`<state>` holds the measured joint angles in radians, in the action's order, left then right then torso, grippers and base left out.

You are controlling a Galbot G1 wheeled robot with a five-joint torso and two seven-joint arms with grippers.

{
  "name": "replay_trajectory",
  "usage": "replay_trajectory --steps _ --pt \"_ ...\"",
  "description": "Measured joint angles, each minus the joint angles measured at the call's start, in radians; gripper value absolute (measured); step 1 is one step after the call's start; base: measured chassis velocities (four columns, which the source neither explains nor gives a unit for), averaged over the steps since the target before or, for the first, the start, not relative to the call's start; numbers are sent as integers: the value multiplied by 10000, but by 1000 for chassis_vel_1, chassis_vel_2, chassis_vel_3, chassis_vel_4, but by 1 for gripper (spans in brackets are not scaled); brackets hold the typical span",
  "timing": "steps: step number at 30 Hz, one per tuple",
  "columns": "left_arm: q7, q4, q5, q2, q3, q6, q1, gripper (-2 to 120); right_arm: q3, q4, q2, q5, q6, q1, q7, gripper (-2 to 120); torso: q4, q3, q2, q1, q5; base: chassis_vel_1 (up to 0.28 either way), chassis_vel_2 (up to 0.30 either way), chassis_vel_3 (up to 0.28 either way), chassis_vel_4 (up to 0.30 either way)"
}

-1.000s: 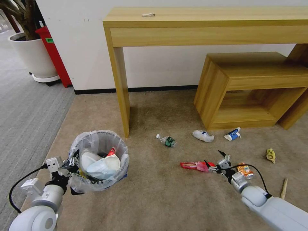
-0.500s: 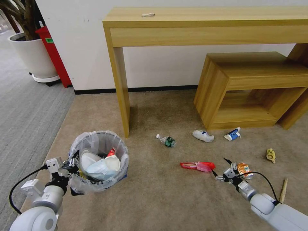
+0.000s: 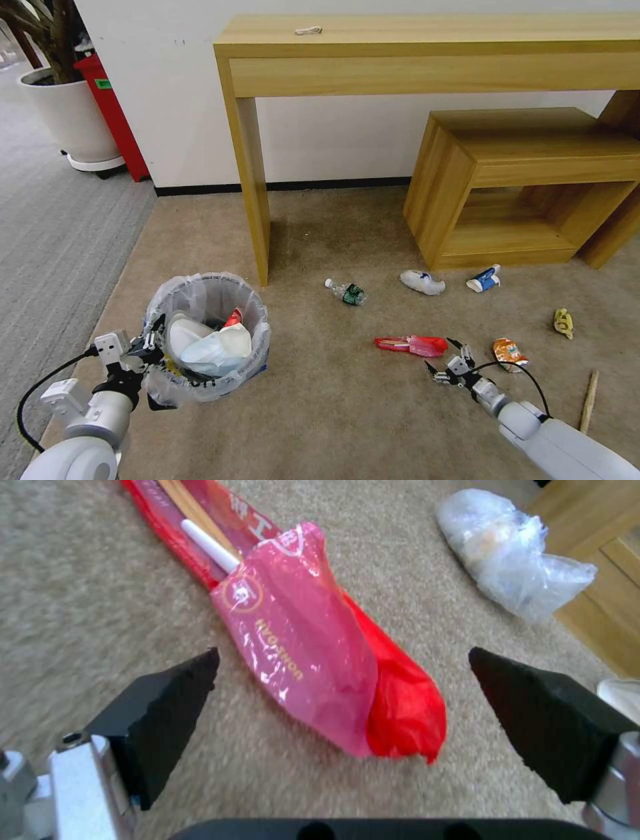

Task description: Pick up the trash bin and place the garbage on the floor into it.

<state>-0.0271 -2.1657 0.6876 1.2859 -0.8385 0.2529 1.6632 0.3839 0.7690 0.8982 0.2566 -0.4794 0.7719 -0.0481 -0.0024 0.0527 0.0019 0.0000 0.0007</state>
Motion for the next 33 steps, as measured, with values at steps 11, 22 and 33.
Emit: replay_trajectory --steps 11,22,33 --pt "6 -243 133 -63 -142 -58 78 3 143 -428 376 -23 637 -536 104 84 0 0 1 0 0 0 0 0 0" --pt "-4 -255 157 -65 -127 -85 77 3 155 -629 585 -48 523 -478 293 43 -1 0 1 0 1 0 0 0 0" --pt "-3 -162 125 -1 -109 -157 76 3 115 -767 628 -34 248 -505 493 6 -1 0 1 0 1 0 0 0 0"
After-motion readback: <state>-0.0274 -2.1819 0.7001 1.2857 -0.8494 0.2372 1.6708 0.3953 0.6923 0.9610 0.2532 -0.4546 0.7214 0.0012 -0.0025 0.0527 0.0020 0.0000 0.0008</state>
